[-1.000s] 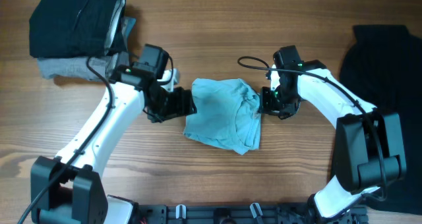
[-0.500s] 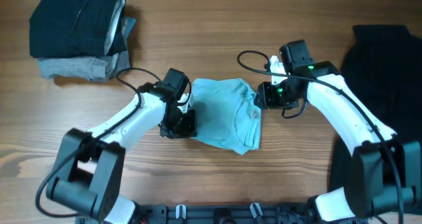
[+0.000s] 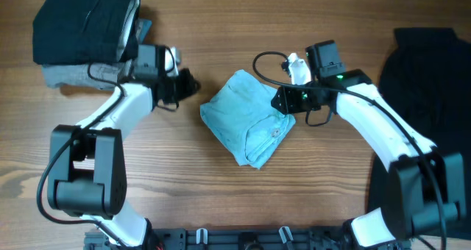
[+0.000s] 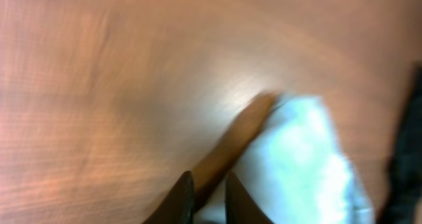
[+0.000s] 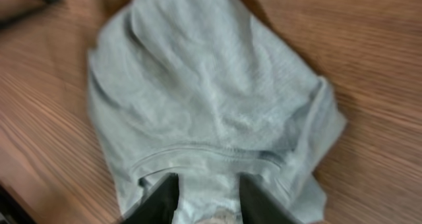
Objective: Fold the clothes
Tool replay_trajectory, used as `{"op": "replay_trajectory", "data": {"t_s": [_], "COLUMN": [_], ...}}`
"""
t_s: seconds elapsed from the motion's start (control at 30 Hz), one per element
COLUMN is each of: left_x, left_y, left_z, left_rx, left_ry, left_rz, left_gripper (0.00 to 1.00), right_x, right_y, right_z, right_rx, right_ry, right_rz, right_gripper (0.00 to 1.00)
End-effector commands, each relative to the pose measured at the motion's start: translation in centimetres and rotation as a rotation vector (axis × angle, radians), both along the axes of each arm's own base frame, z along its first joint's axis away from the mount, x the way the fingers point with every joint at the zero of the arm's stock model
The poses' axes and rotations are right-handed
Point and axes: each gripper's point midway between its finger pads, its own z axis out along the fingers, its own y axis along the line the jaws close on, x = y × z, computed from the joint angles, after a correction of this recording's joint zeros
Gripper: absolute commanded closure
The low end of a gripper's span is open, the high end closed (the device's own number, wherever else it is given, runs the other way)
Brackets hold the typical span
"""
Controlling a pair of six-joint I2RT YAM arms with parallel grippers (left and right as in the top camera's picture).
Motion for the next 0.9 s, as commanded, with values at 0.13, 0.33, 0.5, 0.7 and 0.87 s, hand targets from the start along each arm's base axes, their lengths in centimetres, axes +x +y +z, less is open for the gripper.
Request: {"op": "replay_trajectory", "data": {"t_s": [0.13,0.33,0.5,0.7,0.87], "left_x": [-1.7,-9.2,-12.5,-14.0,-13.6], "left_y": [-3.6,-4.0,-4.8,-6.0,-7.8], "left_z": [5.7,2.3,0.0,-3.7,-5.6], "left_rx": [-0.283,-0.175,-0.177,-0.219,-0.263], "left_ry": [0.089,0.387,0.534,0.655,0.626], "left_rz": [-0.150,-0.211,-0.164,0.057,0.171], "left_gripper": [0.36,0.00,0.00,0.00,0.00], "right_x": [-3.9,-4.4,-4.5,-4.5,-4.4], "right_y": [-1.7,-2.4,-2.4,-2.4,-2.4], "right_z": [-7.4,-7.8,-7.8,-7.8,-7.8], "right_rx": [-0.147,-0.183,-0.185,-0.184,-0.183], "right_ry": [0.315,0.350,0.354,0.353,0.347], "right_rz": [-0.091,-0.131,-0.129,-0.128,-0.124], "right_gripper": [0.96,0.96,0.96,0.96,0.95]}}
